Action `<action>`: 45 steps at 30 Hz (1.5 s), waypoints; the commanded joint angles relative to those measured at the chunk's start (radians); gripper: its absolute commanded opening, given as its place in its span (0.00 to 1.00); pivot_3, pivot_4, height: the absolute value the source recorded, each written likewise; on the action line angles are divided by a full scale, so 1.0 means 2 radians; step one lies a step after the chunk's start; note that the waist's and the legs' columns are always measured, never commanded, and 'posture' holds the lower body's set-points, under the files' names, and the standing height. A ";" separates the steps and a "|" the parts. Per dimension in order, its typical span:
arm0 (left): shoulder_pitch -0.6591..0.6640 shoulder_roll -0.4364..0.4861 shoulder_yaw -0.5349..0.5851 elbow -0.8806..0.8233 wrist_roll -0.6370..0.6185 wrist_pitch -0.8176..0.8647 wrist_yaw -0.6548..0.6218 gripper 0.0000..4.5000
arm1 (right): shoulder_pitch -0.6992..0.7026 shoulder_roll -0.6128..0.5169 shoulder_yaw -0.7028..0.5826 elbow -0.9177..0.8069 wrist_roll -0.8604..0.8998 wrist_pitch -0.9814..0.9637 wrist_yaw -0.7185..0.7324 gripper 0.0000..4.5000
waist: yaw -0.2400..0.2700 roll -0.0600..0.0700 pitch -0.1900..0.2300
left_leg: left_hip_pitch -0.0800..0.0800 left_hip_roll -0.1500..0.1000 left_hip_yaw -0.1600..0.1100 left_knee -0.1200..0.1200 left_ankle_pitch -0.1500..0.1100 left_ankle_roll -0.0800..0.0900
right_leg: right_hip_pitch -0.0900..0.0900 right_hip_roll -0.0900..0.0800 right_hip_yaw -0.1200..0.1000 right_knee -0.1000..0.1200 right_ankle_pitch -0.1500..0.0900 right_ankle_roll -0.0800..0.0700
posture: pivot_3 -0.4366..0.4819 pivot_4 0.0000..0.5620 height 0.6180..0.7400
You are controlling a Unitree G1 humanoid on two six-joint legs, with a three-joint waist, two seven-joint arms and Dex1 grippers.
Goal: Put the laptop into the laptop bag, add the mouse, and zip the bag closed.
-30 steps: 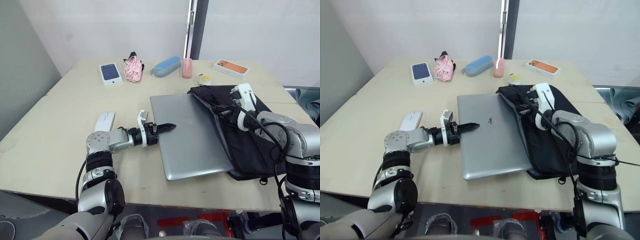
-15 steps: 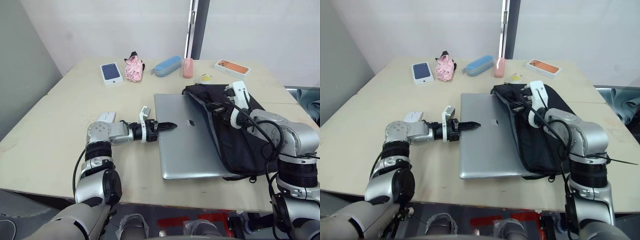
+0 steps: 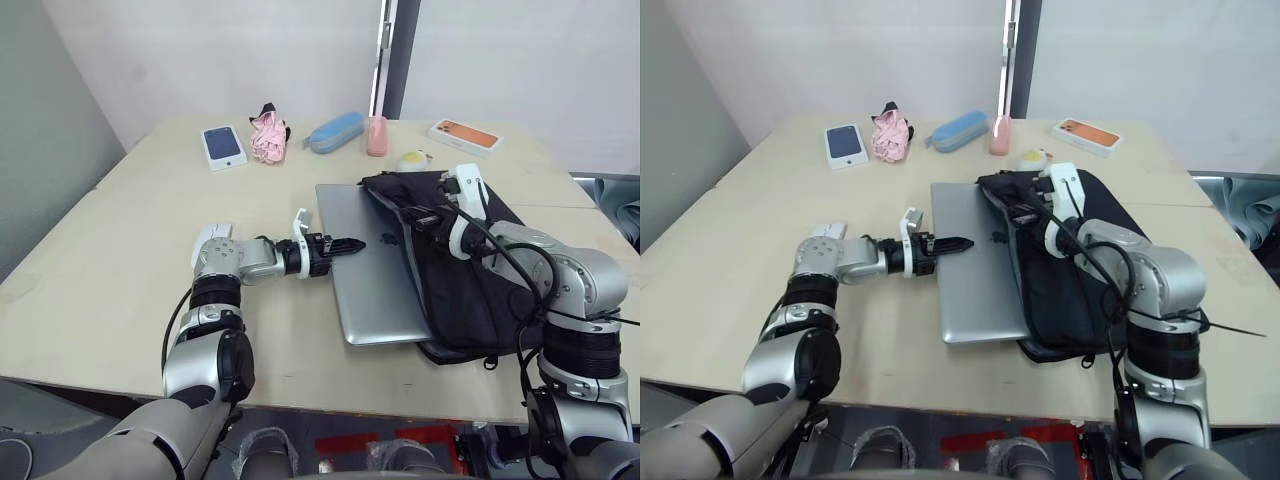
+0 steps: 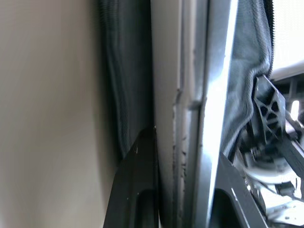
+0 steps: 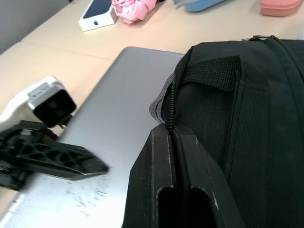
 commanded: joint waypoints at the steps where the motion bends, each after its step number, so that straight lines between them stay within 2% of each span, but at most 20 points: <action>1: -0.014 -0.015 0.016 -0.008 -0.013 -0.016 -0.005 0.07 | -0.019 0.020 -0.011 -0.036 0.024 0.006 -0.012 0.00 | 0.000 0.000 0.000 | 0.000 0.000 0.000 0.000 0.000 0.000 | 0.000 0.000 0.000 0.000 0.000 0.000 | 0.48 0.27 1.00; 13: 0.002 -0.030 -0.024 -0.028 0.009 -0.031 -0.020 0.07 | -0.024 0.071 -0.012 -0.042 0.037 0.020 -0.042 0.00 | 0.000 0.000 0.000 | 0.000 0.000 0.000 0.000 0.000 0.000 | 0.000 0.000 0.000 0.000 0.000 0.000 | 0.48 0.27 1.00; 23: 0.002 -0.047 -0.052 -0.033 0.008 -0.028 -0.063 0.07 | -0.034 0.126 -0.028 -0.045 0.065 0.046 -0.057 0.00 | -0.001 0.000 0.000 | 0.000 0.000 0.000 0.000 0.000 0.000 | 0.000 0.000 0.000 0.000 0.000 0.000 | 0.48 0.27 1.00; 45: -0.015 -0.073 -0.058 0.039 0.070 -0.162 -0.095 0.07 | -0.038 0.132 -0.049 -0.050 0.106 0.065 -0.086 0.00 | 0.000 0.001 0.000 | 0.000 -0.002 0.000 0.000 0.000 0.000 | 0.000 -0.002 0.000 0.000 0.001 0.001 | 0.48 0.27 1.00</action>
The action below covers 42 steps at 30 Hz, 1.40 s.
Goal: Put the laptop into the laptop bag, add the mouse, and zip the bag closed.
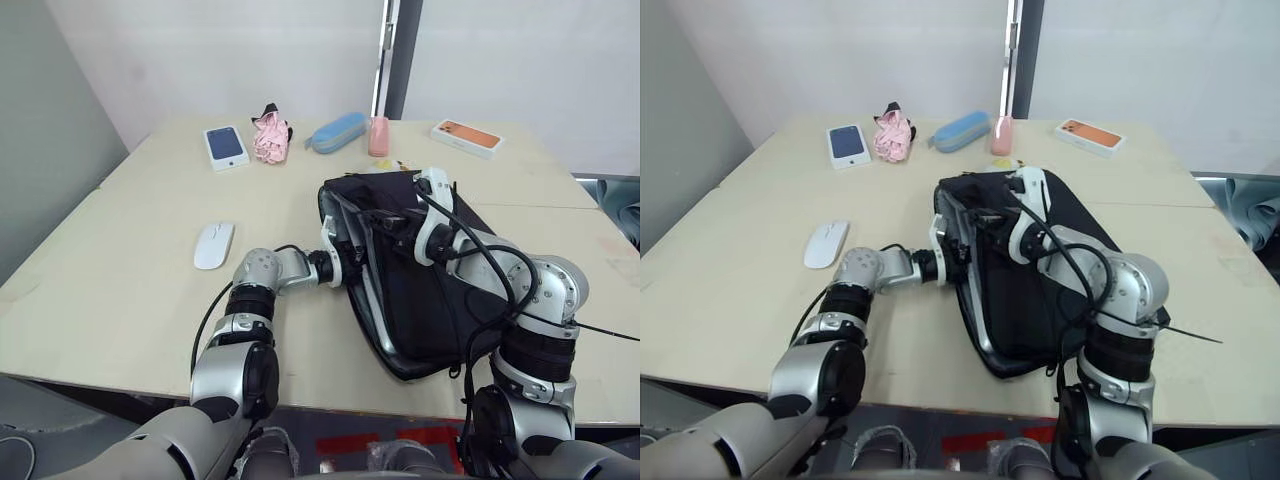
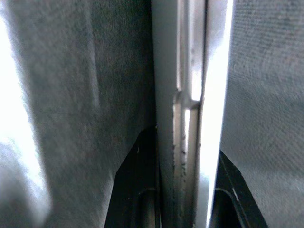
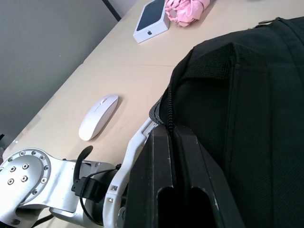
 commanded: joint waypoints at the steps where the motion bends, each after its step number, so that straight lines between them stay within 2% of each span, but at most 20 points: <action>1: -0.023 -0.011 0.008 0.005 0.000 -0.044 -0.003 0.07 | -0.018 0.006 -0.004 -0.030 0.025 -0.002 0.000 0.00 | 0.000 0.000 0.000 | 0.000 0.000 0.000 0.000 0.000 0.000 | 0.000 0.000 0.000 0.000 0.000 0.000 | 0.48 0.27 1.00; 7: -0.037 -0.017 0.037 0.005 -0.021 -0.048 0.006 0.07 | -0.018 0.005 -0.006 -0.030 0.030 -0.001 -0.006 0.00 | 0.000 0.000 0.000 | 0.000 -0.001 0.000 0.000 0.000 0.001 | 0.000 -0.001 0.000 0.000 0.000 0.001 | 0.48 0.27 1.00; 13: -0.035 -0.022 0.042 -0.002 -0.024 -0.045 0.011 0.07 | -0.021 0.007 -0.008 -0.025 0.034 -0.003 -0.010 0.00 | 0.000 0.000 0.000 | 0.000 -0.001 0.000 0.000 0.000 0.001 | 0.000 -0.001 0.000 0.000 0.000 0.001 | 0.48 0.27 1.00; 24: -0.022 -0.033 0.020 -0.036 -0.019 -0.036 0.000 0.07 | -0.045 0.050 -0.031 -0.007 0.049 -0.003 -0.031 0.00 | -0.001 0.002 0.001 | -0.001 -0.001 0.000 0.000 0.000 0.001 | -0.001 -0.001 0.000 0.000 0.000 0.001 | 0.48 0.27 1.00; 32: -0.011 -0.029 -0.007 -0.056 -0.007 -0.029 -0.012 0.07 | -0.045 0.045 -0.030 0.001 0.048 0.000 -0.031 0.00 | 0.000 0.002 0.001 | -0.001 -0.001 0.000 -0.001 0.000 0.001 | -0.001 -0.001 0.000 -0.001 0.000 0.001 | 0.48 0.27 1.00; 34: -0.010 -0.028 -0.007 -0.056 -0.006 -0.031 -0.012 0.30 | -0.044 0.041 -0.030 0.002 0.047 0.000 -0.029 0.00 | 0.000 0.002 0.001 | -0.001 -0.001 0.000 -0.001 0.000 0.001 | -0.001 -0.001 0.000 -0.001 0.000 0.001 | 0.48 0.27 1.00; 38: -0.007 -0.022 -0.009 -0.060 -0.006 -0.029 -0.013 0.58 | -0.043 0.033 -0.030 0.003 0.048 0.001 -0.028 0.00 | 0.000 0.002 0.001 | -0.001 -0.001 0.000 -0.001 0.000 0.001 | -0.001 -0.001 0.000 -0.001 0.000 0.001 | 0.48 0.27 1.00; 40: -0.007 -0.018 -0.009 -0.064 -0.010 -0.024 -0.014 0.75 | -0.042 0.029 -0.029 0.003 0.048 0.001 -0.027 0.00 | 0.000 0.002 0.001 | -0.001 -0.001 0.000 -0.001 0.000 0.001 | -0.001 -0.001 0.000 -0.001 0.000 0.001 | 0.48 0.27 1.00; 42: -0.007 -0.014 -0.007 -0.073 -0.014 -0.013 -0.015 0.84 | -0.041 0.023 -0.030 0.005 0.048 0.000 -0.026 0.00 | 0.000 0.002 0.001 | -0.001 -0.001 0.000 -0.001 0.000 0.001 | -0.001 -0.001 0.000 -0.001 0.000 0.001 | 0.48 0.27 1.00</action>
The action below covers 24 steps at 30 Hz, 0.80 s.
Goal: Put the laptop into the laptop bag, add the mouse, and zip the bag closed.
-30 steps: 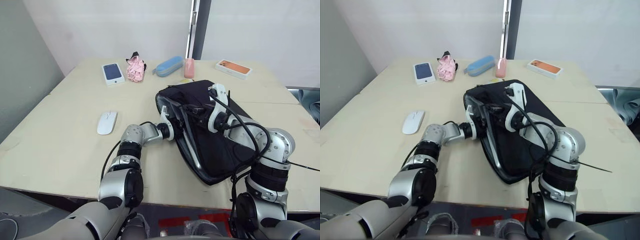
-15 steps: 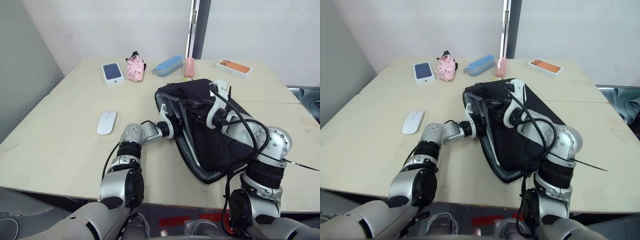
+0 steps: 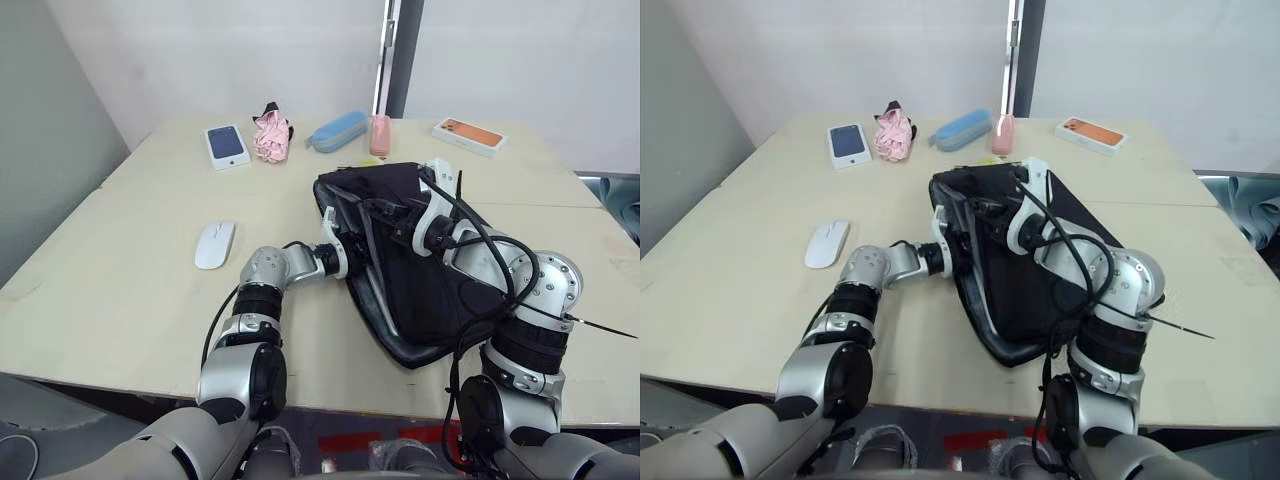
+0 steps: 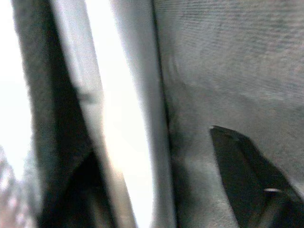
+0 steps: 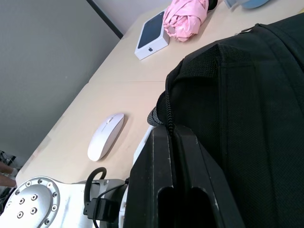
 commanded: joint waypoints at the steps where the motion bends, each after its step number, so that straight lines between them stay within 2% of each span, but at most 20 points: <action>1: -0.009 0.003 -0.003 -0.038 -0.021 0.016 -0.015 0.90 | -0.014 -0.003 0.004 -0.011 0.023 -0.004 0.013 0.00 | 0.000 0.000 0.000 | 0.000 0.000 0.000 0.000 0.000 0.000 | 0.000 0.000 0.000 0.000 0.000 0.000 | 0.48 0.27 1.00; 2: -0.011 0.006 0.000 -0.042 -0.023 0.022 -0.012 0.99 | -0.014 -0.005 0.004 -0.011 0.024 -0.005 0.013 0.00 | 0.000 0.000 0.000 | 0.000 0.000 0.000 0.000 0.000 0.000 | 0.000 0.000 0.000 0.000 0.000 0.000 | 0.48 0.27 1.00; 3: -0.012 0.009 0.002 -0.049 -0.025 0.028 -0.010 1.00 | -0.013 -0.007 0.004 -0.011 0.024 -0.005 0.013 0.00 | 0.000 0.000 0.000 | 0.000 0.000 0.000 0.000 0.000 0.000 | 0.000 0.000 0.000 0.000 0.000 0.000 | 0.48 0.27 1.00; 12: -0.001 0.081 0.014 -0.161 -0.043 0.135 0.023 1.00 | -0.011 -0.046 0.007 0.003 0.019 -0.018 0.027 0.00 | -0.002 0.000 0.000 | 0.000 0.000 0.000 0.000 0.000 0.000 | 0.000 0.000 0.000 0.001 0.000 0.000 | 0.48 0.27 1.00; 21: -0.003 0.155 0.080 -0.220 -0.079 0.233 0.043 1.00 | -0.016 -0.093 0.018 0.038 0.009 -0.044 0.052 0.00 | 0.000 0.000 0.000 | 0.000 0.000 -0.001 0.002 0.000 0.000 | 0.000 0.000 -0.001 0.001 0.000 0.000 | 0.48 0.27 1.00; 24: 0.011 0.197 0.086 -0.249 -0.119 0.248 0.022 1.00 | -0.015 -0.099 0.028 0.053 0.002 -0.056 0.061 0.00 | -0.001 0.000 0.000 | 0.000 0.000 -0.001 0.002 0.000 0.000 | 0.000 0.000 -0.001 0.002 0.000 0.000 | 0.48 0.27 1.00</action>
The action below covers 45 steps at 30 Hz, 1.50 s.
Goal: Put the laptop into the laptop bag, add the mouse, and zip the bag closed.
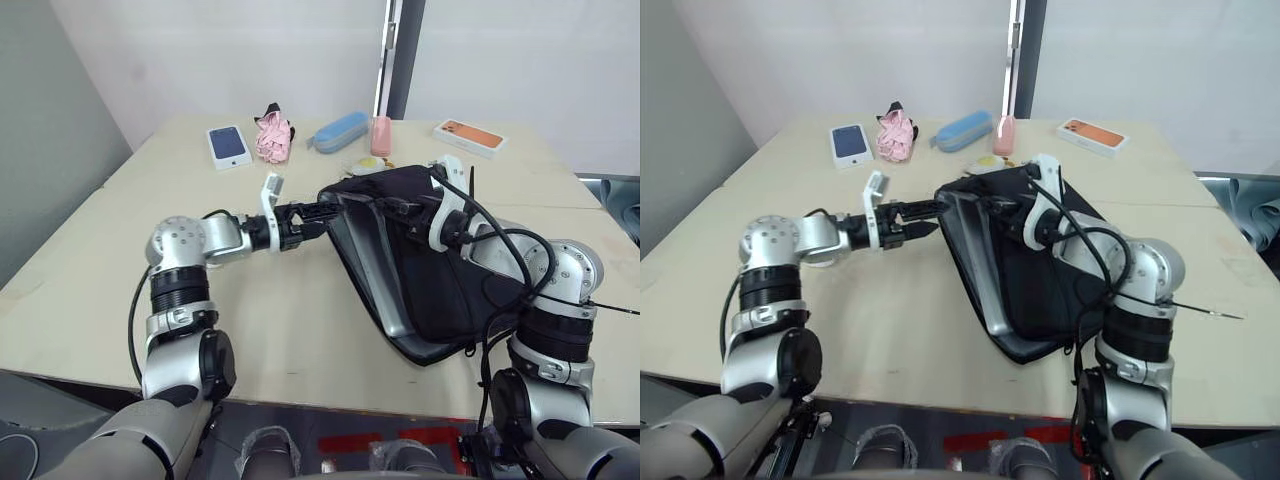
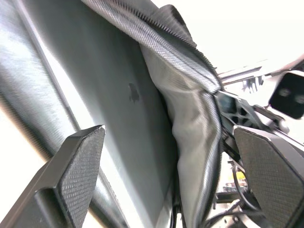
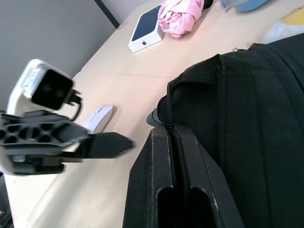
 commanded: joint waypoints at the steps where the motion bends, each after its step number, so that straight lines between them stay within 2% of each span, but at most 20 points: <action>1: 0.010 0.042 0.009 -0.047 -0.056 0.014 -0.027 1.00 | -0.010 -0.010 0.001 0.005 -0.004 -0.026 0.011 0.00 | -0.001 0.000 0.000 | 0.000 0.000 0.000 0.000 0.000 0.000 | 0.000 0.000 0.000 0.000 0.000 0.000 | 0.48 0.27 1.00; 5: 0.081 0.127 -0.040 -0.138 -0.069 -0.024 -0.133 1.00 | -0.005 -0.008 0.014 0.016 -0.010 -0.038 0.017 0.00 | -0.003 0.000 0.000 | 0.000 0.000 0.000 -0.001 0.000 0.000 | 0.000 0.000 0.000 0.000 0.000 0.000 | 0.48 0.27 1.00; 9: 0.165 0.209 -0.084 -0.201 -0.061 -0.109 -0.274 1.00 | 0.000 -0.005 0.023 0.023 -0.014 -0.046 0.020 0.00 | -0.004 0.000 0.000 | 0.000 0.000 0.000 -0.001 0.000 0.000 | 0.000 0.000 -0.001 -0.001 0.000 0.000 | 0.48 0.27 1.00; 13: 0.201 0.244 -0.082 -0.197 -0.071 -0.144 -0.345 1.00 | 0.001 -0.004 0.027 0.027 -0.015 -0.050 0.022 0.00 | -0.002 0.000 0.000 | 0.000 0.000 0.000 -0.001 0.001 -0.001 | 0.000 -0.001 -0.001 0.000 -0.001 -0.001 | 0.48 0.27 1.00; 15: 0.207 0.244 -0.084 -0.198 -0.077 -0.152 -0.358 1.00 | 0.000 -0.004 0.029 0.030 -0.016 -0.051 0.025 0.00 | -0.002 0.000 0.000 | 0.000 0.000 0.000 -0.001 0.001 0.000 | 0.000 -0.001 -0.001 0.001 -0.002 -0.003 | 0.48 0.27 1.00; 21: 0.194 0.193 -0.105 -0.176 -0.149 -0.060 -0.299 1.00 | -0.005 -0.002 0.032 0.028 -0.012 -0.048 0.026 0.00 | -0.004 0.000 0.000 | 0.000 0.000 0.000 -0.001 0.002 0.000 | 0.000 -0.001 -0.001 0.002 -0.002 -0.003 | 0.48 0.27 1.00; 24: 0.177 0.176 -0.132 -0.159 -0.139 -0.049 -0.278 1.00 | -0.004 0.001 0.032 0.022 -0.010 -0.045 0.025 0.00 | -0.005 0.000 0.000 | 0.000 0.000 0.000 -0.001 0.002 0.000 | -0.001 -0.001 -0.001 0.002 -0.002 -0.002 | 0.48 0.27 1.00; 30: 0.016 0.105 -0.116 0.008 -0.115 -0.071 -0.207 1.00 | 0.005 0.005 0.029 0.009 -0.005 -0.037 0.017 0.00 | 0.000 0.000 0.000 | 0.000 0.000 0.000 0.000 0.002 0.000 | 0.000 -0.001 -0.001 0.003 -0.002 -0.003 | 0.48 0.27 1.00; 33: -0.009 0.075 -0.132 0.031 -0.098 -0.071 -0.182 1.00 | 0.008 0.008 0.026 0.004 -0.004 -0.035 0.014 0.00 | -0.004 0.000 0.000 | 0.000 -0.002 0.001 -0.001 0.002 0.000 | 0.000 -0.003 0.000 0.003 0.000 0.000 | 0.48 0.27 1.00; 37: -0.009 0.022 -0.128 0.056 -0.080 -0.068 -0.122 0.74 | 0.011 0.011 0.025 0.000 -0.003 -0.036 0.008 0.00 | -0.003 0.000 0.000 | -0.001 -0.002 0.001 -0.002 0.003 0.000 | 0.000 -0.003 -0.001 0.001 0.000 0.000 | 0.48 0.27 1.00; 40: 0.019 -0.004 -0.125 0.034 -0.079 -0.047 -0.089 0.51 | 0.013 0.014 0.025 -0.004 -0.003 -0.036 0.005 0.00 | -0.003 0.000 0.000 | -0.001 -0.002 0.001 -0.002 0.003 0.001 | 0.000 -0.003 -0.001 0.001 0.000 0.000 | 0.48 0.27 1.00; 45: 0.087 -0.022 -0.131 -0.021 -0.080 0.005 -0.046 0.51 | 0.015 0.015 0.025 -0.005 -0.002 -0.036 0.003 0.00 | -0.004 0.000 0.000 | -0.001 -0.002 0.001 -0.002 0.003 0.001 | 0.000 -0.003 -0.001 0.002 0.000 0.000 | 0.48 0.27 1.00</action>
